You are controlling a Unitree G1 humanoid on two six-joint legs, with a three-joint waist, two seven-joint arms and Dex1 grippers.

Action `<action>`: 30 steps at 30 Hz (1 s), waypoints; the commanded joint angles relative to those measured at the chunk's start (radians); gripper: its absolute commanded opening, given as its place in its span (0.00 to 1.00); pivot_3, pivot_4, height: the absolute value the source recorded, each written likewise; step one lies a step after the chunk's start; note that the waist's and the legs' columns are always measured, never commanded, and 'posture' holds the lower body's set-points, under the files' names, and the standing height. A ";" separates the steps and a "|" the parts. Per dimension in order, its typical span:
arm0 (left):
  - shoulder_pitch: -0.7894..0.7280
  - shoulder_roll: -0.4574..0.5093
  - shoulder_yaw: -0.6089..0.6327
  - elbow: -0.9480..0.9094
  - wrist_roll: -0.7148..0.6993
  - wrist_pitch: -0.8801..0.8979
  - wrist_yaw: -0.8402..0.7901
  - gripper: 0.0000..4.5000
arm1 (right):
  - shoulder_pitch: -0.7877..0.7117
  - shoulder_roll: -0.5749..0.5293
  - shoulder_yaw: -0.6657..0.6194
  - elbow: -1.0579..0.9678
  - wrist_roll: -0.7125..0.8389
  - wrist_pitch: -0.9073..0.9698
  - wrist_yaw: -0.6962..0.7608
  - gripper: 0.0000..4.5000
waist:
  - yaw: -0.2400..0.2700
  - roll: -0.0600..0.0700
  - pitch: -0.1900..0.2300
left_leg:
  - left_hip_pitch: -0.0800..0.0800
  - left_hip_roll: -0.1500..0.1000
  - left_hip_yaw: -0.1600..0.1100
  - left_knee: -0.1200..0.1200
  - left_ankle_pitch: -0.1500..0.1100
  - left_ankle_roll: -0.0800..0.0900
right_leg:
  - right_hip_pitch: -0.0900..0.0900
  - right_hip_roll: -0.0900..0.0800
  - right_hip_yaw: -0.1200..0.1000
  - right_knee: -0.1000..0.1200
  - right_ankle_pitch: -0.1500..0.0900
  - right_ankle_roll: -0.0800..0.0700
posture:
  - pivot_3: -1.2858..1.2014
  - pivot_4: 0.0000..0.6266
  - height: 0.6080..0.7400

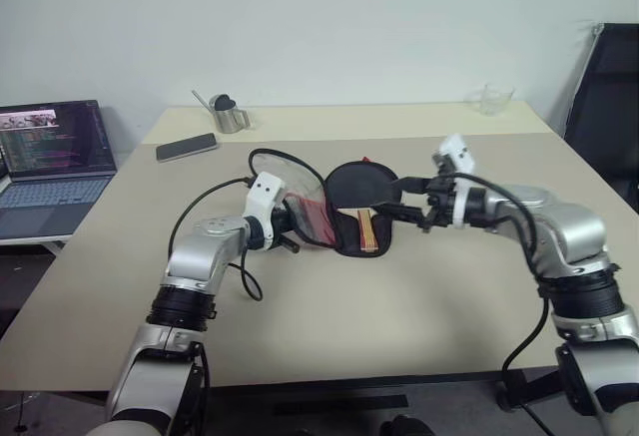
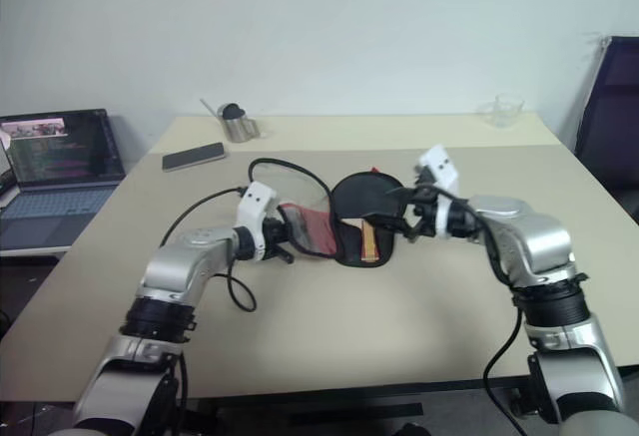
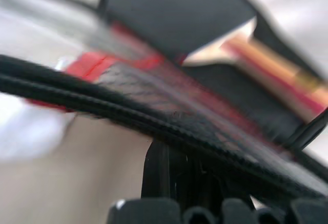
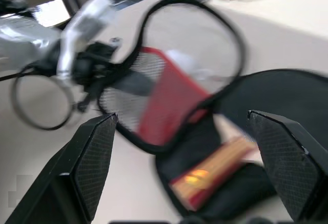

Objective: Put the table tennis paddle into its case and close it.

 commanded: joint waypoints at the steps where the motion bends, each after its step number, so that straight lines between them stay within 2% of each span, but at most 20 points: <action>1: -0.079 -0.075 -0.014 -0.041 -0.003 -0.085 0.014 0.01 | -0.040 -0.051 -0.078 0.032 -0.019 -0.040 -0.007 1.00 | 0.006 0.000 0.000 | 0.000 0.000 0.000 0.000 0.000 0.000 | 0.000 0.000 0.000 0.000 0.000 0.000 | 0.52 0.24 1.00; 7: -0.158 -0.181 -0.023 -0.066 -0.018 -0.086 0.047 0.01 | -0.028 -0.087 -0.149 0.055 -0.027 -0.006 -0.065 1.00 | 0.010 -0.001 0.000 | 0.001 0.001 0.004 0.000 0.000 0.000 | 0.000 0.000 0.003 0.000 0.000 0.000 | 0.52 0.24 1.00; 9: -0.165 -0.176 -0.042 -0.088 -0.016 -0.064 0.024 0.01 | -0.012 -0.087 -0.155 0.035 -0.026 0.009 -0.083 1.00 | 0.010 -0.001 0.000 | 0.001 0.001 0.004 0.000 0.000 0.000 | 0.000 0.001 0.003 0.000 0.000 0.000 | 0.52 0.24 1.00; 14: -0.130 -0.014 -0.004 -0.117 -0.023 -0.026 -0.065 0.01 | 0.012 -0.019 -0.210 0.017 0.013 0.109 -0.189 1.00 | -0.009 -0.001 0.000 | 0.002 0.002 0.006 -0.001 0.000 0.000 | 0.000 0.001 0.005 0.002 0.000 0.000 | 0.52 0.24 1.00; 16: -0.107 0.052 0.009 -0.132 -0.039 -0.032 -0.116 0.01 | -0.007 0.042 -0.265 0.052 0.035 0.168 -0.270 1.00 | -0.013 -0.001 0.000 | 0.003 0.002 0.006 0.000 0.000 0.000 | 0.000 0.001 0.005 0.003 0.000 0.000 | 0.52 0.24 1.00; 19: -0.049 0.172 0.096 -0.180 -0.118 -0.013 -0.210 0.01 | -0.044 0.204 -0.396 0.152 0.075 0.290 -0.468 1.00 | -0.019 -0.001 0.000 | 0.004 0.003 0.007 0.000 0.000 0.000 | 0.000 0.002 0.006 0.004 0.001 -0.001 | 0.52 0.24 1.00; 23: 0.042 0.289 0.150 -0.218 -0.141 0.011 -0.251 0.20 | -0.058 0.340 -0.482 0.241 0.095 0.332 -0.600 1.00 | -0.012 -0.001 0.000 | 0.003 0.003 0.006 0.000 0.000 0.000 | -0.001 0.002 0.005 0.004 0.001 -0.001 | 0.52 0.24 1.00; 27: 0.156 0.366 0.181 -0.302 -0.178 0.038 -0.293 0.53 | -0.050 0.400 -0.497 0.295 0.085 0.343 -0.659 1.00 | -0.006 0.000 0.000 | 0.001 0.003 0.006 0.000 0.000 0.000 | -0.001 0.001 0.005 0.002 0.001 -0.001 | 0.52 0.24 1.00; 30: 0.218 0.386 0.204 -0.356 -0.208 0.062 -0.289 0.77 | -0.047 0.420 -0.523 0.321 0.110 0.367 -0.671 1.00 | -0.004 -0.001 0.000 | 0.000 0.002 0.004 0.000 0.000 0.000 | -0.002 0.001 0.004 0.001 0.001 -0.001 | 0.52 0.24 1.00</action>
